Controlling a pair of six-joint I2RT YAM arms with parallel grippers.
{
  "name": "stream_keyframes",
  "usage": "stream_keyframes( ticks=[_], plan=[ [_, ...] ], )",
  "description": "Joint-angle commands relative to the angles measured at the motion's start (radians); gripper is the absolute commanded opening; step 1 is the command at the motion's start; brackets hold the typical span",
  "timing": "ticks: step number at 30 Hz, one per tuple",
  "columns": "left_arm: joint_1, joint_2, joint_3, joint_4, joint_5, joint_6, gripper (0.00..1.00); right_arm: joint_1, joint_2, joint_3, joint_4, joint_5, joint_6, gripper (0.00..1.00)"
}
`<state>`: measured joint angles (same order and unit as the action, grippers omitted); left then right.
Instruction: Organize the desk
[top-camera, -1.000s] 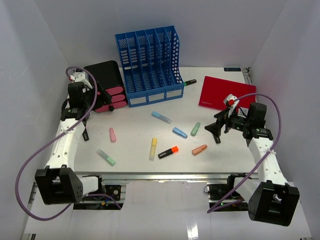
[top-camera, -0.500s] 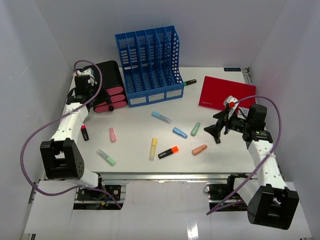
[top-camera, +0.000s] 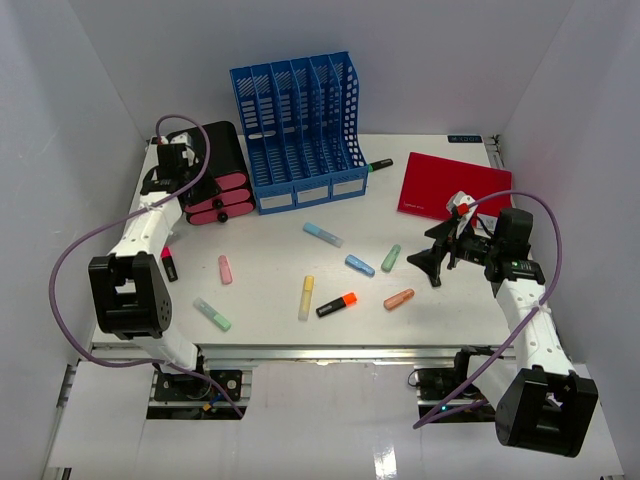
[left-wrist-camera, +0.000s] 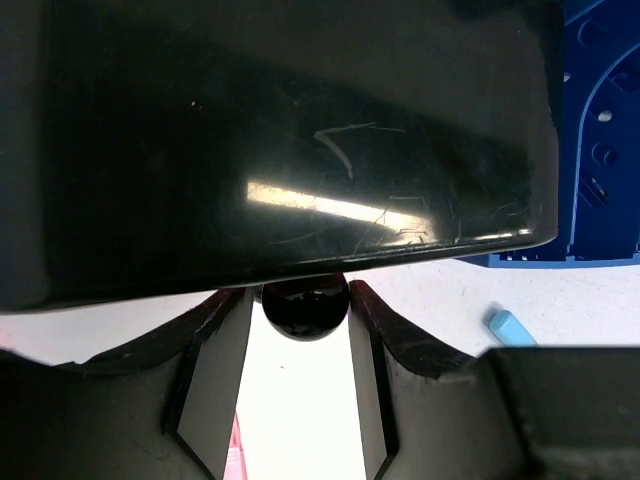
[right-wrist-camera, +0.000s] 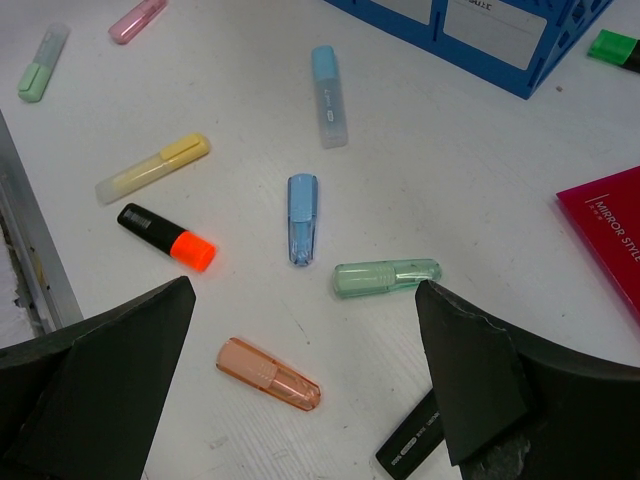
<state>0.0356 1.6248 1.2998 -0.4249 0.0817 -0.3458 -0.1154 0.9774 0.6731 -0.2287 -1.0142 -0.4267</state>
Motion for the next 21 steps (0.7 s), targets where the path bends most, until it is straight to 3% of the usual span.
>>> stream_keyframes(
  ticks=[1, 5, 7, 13, 21],
  plan=[
    [-0.008, -0.008, 0.022, 0.017, -0.041, 0.011, 0.52, 0.005, 0.005, 0.013, 0.029, -0.026, 0.002, 0.98],
    [-0.017, -0.027, 0.002, 0.021, -0.046, 0.014, 0.46, 0.006, 0.006, 0.011, 0.029, -0.024, 0.002, 0.98],
    [-0.019, -0.043, -0.011, 0.023, -0.045, 0.014, 0.32, 0.005, 0.004, 0.011, 0.028, -0.024, 0.002, 0.98],
    [-0.068, -0.186, -0.13, 0.021, -0.037, 0.002, 0.22, 0.006, 0.002, 0.008, 0.029, -0.027, 0.002, 0.98],
    [-0.076, -0.405, -0.318, -0.012, 0.027, -0.054, 0.18, 0.005, 0.005, 0.005, 0.028, -0.032, -0.001, 0.97]
  ],
)
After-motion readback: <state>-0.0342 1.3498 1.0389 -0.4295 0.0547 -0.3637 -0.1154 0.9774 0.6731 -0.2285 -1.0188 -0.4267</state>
